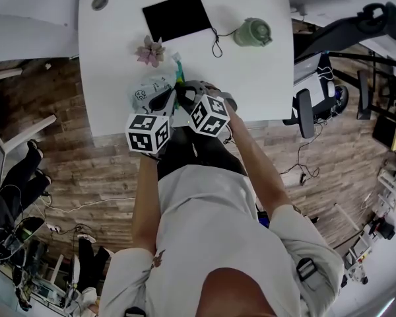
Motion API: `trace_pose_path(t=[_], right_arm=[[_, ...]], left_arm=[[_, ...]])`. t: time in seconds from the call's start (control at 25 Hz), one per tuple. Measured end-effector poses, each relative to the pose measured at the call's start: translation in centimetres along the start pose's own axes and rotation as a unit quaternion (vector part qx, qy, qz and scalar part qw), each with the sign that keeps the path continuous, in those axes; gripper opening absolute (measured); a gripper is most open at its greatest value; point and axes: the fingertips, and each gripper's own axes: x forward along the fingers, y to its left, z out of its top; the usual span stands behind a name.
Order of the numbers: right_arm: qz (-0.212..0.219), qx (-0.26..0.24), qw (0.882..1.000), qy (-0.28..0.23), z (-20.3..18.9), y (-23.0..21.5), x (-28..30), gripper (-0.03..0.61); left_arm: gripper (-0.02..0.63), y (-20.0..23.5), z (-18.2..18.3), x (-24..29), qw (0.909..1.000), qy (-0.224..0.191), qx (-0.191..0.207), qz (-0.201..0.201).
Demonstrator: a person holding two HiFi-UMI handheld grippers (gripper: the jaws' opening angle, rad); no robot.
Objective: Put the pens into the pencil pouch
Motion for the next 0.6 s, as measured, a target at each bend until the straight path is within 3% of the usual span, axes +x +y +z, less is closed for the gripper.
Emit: trace_pose_path(t=[0.08,0.2,0.6], right_arm=[[-0.002,0.005,1.0,-0.001,-0.2,-0.1,-0.1,0.129],[-0.008,0.009,1.0,-0.002,-0.3,-0.2,-0.3,0.147],[-0.034,0.039,0.999,-0.003,-1.8,-0.9,-2.4,0.15]], left_arm=[[0.003,0.0,-0.2,0.1,1.0,0.002,0.004,0.002],[0.003,0.0,-0.4,0.2,0.9999,0.004,0.009,0.004],[0.005,0.1,-1.4,1.3,0.9986,0.023,0.044,0.019]])
